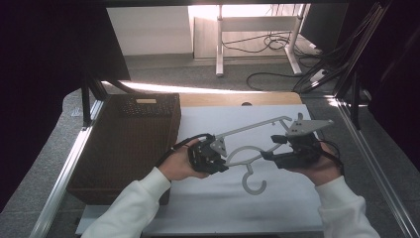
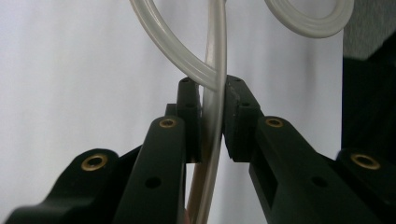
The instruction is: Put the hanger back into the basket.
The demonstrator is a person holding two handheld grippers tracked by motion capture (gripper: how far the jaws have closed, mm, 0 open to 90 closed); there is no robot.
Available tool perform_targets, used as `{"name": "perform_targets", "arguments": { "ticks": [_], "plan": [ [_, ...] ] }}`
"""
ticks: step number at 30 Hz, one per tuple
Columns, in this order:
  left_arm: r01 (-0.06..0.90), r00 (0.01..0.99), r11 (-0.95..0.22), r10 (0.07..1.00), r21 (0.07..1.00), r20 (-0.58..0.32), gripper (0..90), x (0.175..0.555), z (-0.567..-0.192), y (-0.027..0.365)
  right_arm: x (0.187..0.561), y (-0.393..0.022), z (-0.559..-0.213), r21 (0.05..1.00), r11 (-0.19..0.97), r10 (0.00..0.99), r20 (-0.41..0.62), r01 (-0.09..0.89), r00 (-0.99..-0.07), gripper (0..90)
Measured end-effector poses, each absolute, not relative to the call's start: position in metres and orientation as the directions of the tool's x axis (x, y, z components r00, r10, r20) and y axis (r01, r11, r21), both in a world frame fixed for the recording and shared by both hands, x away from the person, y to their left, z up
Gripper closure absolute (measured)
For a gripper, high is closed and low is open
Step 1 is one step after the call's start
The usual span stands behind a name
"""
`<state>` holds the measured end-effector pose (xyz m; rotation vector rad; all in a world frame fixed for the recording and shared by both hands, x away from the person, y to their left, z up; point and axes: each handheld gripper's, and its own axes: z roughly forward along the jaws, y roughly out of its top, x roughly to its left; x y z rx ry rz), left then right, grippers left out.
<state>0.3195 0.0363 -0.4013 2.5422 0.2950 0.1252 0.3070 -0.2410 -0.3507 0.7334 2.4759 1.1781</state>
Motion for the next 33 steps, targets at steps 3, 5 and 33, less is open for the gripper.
{"name": "perform_targets", "arguments": {
  "ticks": [3,5,33],
  "plan": [
    [0.218,0.964,-0.795,0.265,0.566,0.001,79.1,0.325,-0.395,0.037,0.293,-0.249,-0.354,0.799,0.517,0.558,-0.042,0.308,-0.829,34.6],
    [0.245,0.956,-0.782,0.294,0.573,-0.008,79.1,0.329,-0.389,0.038,0.286,-0.254,-0.361,0.796,0.516,0.568,-0.042,0.315,-0.822,33.6],
    [0.285,0.907,-0.719,0.416,0.634,0.063,79.8,0.349,-0.327,0.056,0.287,-0.291,-0.414,0.788,0.46,0.634,0.031,0.408,-0.773,33.0]
  ]
}}
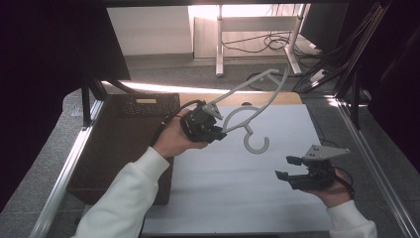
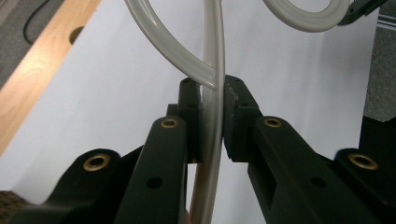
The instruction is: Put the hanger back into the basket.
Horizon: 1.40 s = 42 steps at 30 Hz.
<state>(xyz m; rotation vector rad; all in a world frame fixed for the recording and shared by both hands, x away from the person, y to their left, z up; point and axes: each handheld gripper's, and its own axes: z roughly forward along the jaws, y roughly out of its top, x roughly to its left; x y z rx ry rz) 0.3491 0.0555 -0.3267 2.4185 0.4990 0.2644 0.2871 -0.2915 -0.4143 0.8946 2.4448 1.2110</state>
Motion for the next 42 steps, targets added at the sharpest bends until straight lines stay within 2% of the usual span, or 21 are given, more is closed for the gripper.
{"name": "perform_targets", "arguments": {
  "ticks": [11,26,42],
  "plan": [
    [0.321,0.887,-0.707,0.457,0.631,0.061,79.9,0.353,-0.323,0.079,0.287,-0.292,-0.419,0.778,0.471,0.634,0.029,0.416,-0.773,33.1],
    [0.426,0.831,-0.632,0.556,0.647,-0.004,80.0,0.353,-0.342,0.144,0.29,-0.287,-0.426,0.753,0.501,0.625,0.027,0.427,-0.78,33.4],
    [0.5,0.779,-0.553,0.623,0.667,-0.068,80.0,0.344,-0.36,0.193,0.291,-0.287,-0.43,0.748,0.497,0.625,0.042,0.439,-0.78,33.6]
  ]
}}
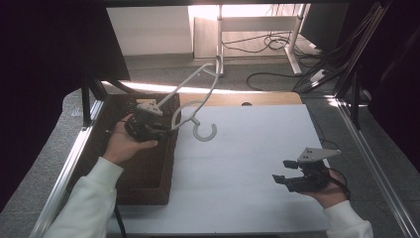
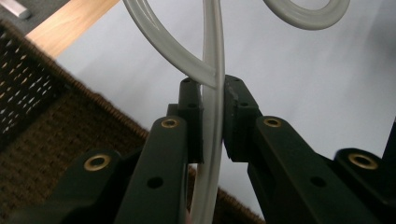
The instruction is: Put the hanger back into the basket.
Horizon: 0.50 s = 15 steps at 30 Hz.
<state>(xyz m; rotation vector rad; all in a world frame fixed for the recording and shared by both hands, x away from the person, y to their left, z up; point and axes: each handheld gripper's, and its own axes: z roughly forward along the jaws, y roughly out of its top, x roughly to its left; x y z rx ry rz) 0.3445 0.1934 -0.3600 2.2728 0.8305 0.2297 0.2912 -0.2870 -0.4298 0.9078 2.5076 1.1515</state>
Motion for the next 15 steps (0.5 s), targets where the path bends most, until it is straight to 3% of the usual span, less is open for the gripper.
{"name": "perform_targets", "arguments": {
  "ticks": [15],
  "plan": [
    [0.574,0.713,-0.477,0.691,0.665,-0.12,80.1,0.326,-0.376,0.253,0.293,-0.284,-0.432,0.739,0.505,0.622,0.047,0.446,-0.782,33.6]
  ]
}}
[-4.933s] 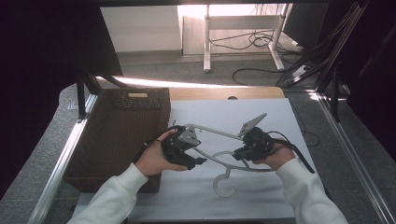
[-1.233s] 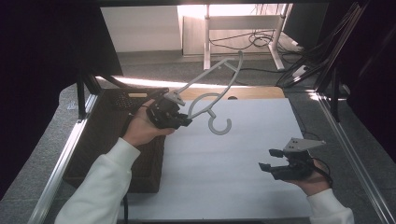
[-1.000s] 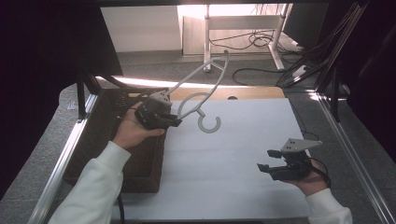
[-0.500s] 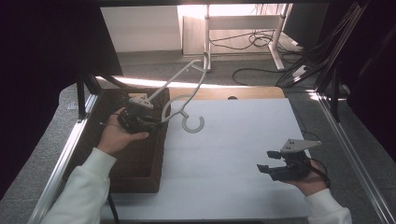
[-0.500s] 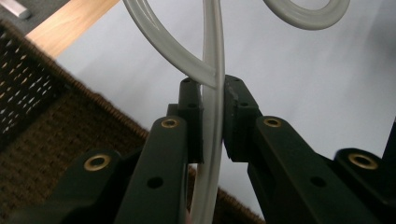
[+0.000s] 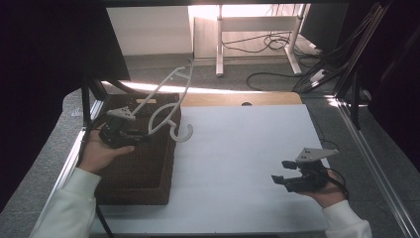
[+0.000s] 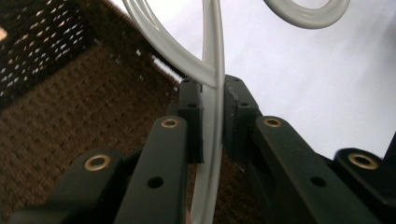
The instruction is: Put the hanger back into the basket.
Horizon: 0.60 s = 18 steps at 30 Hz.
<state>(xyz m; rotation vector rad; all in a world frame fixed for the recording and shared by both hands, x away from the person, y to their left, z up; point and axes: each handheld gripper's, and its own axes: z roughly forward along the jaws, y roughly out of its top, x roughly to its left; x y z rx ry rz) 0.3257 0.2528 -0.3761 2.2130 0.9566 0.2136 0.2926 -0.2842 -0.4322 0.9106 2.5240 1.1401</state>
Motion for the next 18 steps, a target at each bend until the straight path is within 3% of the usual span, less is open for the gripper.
{"name": "perform_targets", "arguments": {
  "ticks": [18],
  "plan": [
    [0.599,0.691,-0.45,0.708,0.662,-0.145,80.1,0.307,-0.394,0.278,0.294,-0.283,-0.434,0.725,0.516,0.619,0.052,0.456,-0.784,33.1]
  ]
}}
